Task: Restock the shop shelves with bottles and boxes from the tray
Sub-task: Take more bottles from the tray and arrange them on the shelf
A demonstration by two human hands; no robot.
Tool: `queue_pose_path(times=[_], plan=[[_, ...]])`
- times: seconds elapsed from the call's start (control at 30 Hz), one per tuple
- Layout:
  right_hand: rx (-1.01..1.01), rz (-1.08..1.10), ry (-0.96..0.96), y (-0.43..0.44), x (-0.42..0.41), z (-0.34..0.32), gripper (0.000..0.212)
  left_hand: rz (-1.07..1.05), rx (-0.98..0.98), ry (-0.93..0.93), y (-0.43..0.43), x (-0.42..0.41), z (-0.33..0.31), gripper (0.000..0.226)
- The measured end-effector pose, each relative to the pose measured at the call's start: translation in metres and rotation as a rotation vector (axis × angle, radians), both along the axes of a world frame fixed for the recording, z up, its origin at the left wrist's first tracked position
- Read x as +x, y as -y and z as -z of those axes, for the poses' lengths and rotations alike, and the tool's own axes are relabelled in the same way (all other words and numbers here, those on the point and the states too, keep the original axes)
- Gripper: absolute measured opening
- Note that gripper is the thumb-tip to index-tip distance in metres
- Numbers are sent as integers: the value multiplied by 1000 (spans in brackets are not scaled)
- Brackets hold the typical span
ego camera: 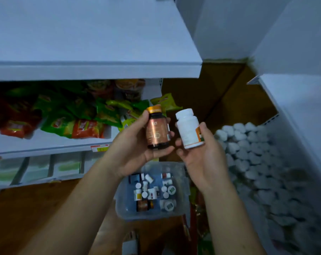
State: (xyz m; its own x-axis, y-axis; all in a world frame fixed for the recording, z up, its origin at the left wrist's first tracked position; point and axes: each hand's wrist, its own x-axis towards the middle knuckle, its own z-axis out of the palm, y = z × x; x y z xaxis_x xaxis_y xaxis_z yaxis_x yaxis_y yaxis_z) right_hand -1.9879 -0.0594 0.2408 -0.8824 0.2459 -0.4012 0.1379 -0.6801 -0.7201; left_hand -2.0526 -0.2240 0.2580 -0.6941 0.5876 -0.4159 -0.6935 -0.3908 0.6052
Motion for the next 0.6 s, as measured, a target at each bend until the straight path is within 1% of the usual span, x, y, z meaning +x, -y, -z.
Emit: queue_pose_path(times=[0.1,0.17,0.23,0.4,0.47,0.57,0.6], plan=[[-50,12,-25,9,15,-34,56,71,4,-55,0,11,-37,60],[-103,39,-69,15,25,-54,52,88,28,-82,1,18,-55,54],[-135,73,-115,18,36,-71,49,106,92,-116,3,23,-69,47],[-71,124,-184,20,79,-107,56,227,132,-260,0,39,-92,51],[-34,133,-222,18,101,-119,56,280,147,-313,-6,48,-98,57],[32,168,-283,9,136,-129,58,360,180,-364,-22,63,-106,79],[59,185,-300,6,147,-132,60,378,194,-367,-29,70,-109,81]])
